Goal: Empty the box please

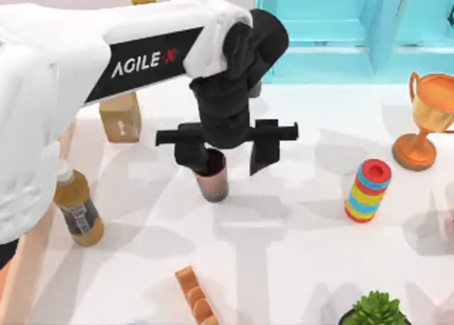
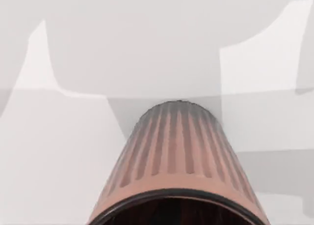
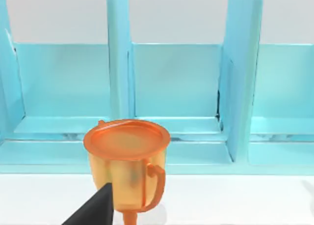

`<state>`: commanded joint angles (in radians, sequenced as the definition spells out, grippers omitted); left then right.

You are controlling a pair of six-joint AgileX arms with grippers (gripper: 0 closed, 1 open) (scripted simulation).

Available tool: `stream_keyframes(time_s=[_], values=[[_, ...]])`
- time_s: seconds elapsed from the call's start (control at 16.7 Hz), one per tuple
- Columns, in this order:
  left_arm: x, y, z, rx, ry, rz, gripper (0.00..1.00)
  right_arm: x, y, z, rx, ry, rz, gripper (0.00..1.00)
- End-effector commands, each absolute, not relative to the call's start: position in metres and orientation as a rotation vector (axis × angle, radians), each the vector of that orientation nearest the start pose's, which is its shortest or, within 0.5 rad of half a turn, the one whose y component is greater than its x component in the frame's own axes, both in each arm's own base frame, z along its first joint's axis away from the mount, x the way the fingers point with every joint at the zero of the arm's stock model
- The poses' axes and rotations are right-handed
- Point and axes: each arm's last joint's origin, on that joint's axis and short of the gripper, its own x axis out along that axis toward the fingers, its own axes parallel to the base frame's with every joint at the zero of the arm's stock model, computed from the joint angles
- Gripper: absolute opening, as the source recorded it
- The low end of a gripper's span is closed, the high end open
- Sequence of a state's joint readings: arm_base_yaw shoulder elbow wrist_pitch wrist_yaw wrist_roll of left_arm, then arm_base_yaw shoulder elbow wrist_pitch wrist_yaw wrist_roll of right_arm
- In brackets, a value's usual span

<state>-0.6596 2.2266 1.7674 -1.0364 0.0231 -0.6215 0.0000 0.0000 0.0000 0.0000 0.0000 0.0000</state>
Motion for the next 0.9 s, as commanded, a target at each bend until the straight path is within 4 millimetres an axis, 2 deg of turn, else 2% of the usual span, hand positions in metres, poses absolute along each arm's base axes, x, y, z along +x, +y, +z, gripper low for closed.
stream_keyframes(time_s=[0.06, 0.12, 0.66, 0.78, 0.9], values=[[0.351, -0.267, 0.156, -0.025, 1.521, -0.069, 0.98, 0.106, -0.001, 0.160, 0.000, 0.000, 0.000, 1.00], [0.351, -0.267, 0.156, -0.025, 1.521, -0.069, 1.00, 0.106, -0.001, 0.160, 0.000, 0.000, 0.000, 1.00], [0.350, -0.267, 0.156, -0.025, 1.522, -0.070, 1.00, 0.106, -0.001, 0.160, 0.000, 0.000, 0.000, 1.00], [0.353, -0.268, 0.163, -0.031, 1.528, -0.062, 1.00, 0.106, -0.001, 0.160, 0.000, 0.000, 0.000, 1.00], [0.355, -0.269, 0.182, -0.033, 1.532, -0.058, 1.00, 0.106, -0.001, 0.160, 0.000, 0.000, 0.000, 1.00]])
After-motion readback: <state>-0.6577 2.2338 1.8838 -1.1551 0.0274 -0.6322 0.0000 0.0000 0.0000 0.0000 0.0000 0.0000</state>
